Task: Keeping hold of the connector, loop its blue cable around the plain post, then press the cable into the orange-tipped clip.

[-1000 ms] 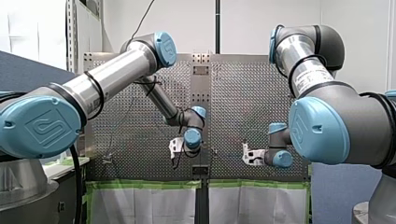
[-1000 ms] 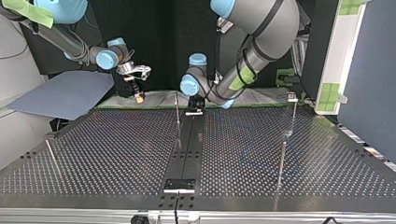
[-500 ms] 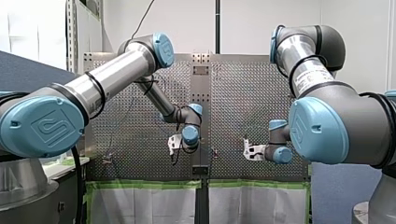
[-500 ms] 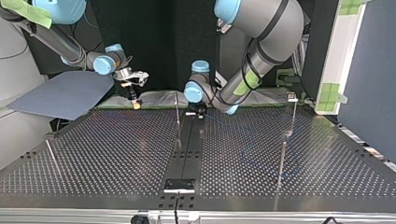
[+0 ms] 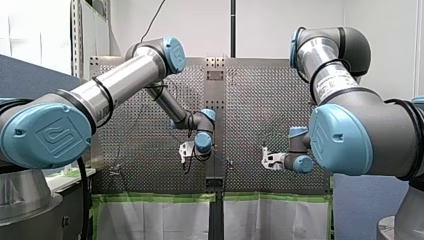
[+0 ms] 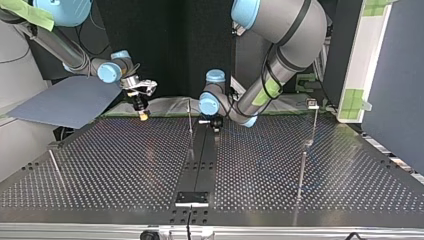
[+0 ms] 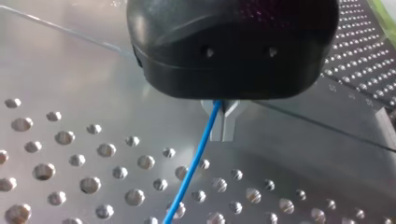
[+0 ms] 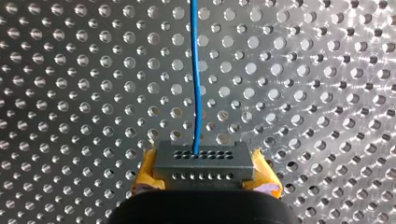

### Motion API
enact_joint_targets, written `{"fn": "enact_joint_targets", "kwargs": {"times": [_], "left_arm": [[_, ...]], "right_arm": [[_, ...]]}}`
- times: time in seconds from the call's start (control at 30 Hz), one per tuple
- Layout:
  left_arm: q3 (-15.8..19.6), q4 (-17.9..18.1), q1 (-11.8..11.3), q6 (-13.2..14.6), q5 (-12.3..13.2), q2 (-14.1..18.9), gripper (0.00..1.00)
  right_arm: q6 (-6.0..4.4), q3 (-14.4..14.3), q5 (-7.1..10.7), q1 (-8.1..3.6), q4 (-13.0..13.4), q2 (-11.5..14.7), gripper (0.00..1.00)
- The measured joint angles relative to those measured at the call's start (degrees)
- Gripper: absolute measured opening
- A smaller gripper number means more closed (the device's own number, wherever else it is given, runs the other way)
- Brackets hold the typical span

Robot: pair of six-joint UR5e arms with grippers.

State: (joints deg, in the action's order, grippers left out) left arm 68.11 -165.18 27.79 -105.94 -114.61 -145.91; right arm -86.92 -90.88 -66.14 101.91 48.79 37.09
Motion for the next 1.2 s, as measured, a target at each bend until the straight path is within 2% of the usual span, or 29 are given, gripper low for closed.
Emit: {"fn": "enact_joint_targets", "kwargs": {"times": [0.67,1.2], "left_arm": [[-0.09,-0.13,-0.17,-0.84,0.41,-0.02,0.0],[0.02,-0.11,-0.29,-1.44,0.69,-0.02,0.0]], "right_arm": [[-1.58,1.83,0.68,-0.26,-0.17,-0.15,0.0],[-2.61,2.02,0.86,-0.42,0.32,-0.77,0.0]]}}
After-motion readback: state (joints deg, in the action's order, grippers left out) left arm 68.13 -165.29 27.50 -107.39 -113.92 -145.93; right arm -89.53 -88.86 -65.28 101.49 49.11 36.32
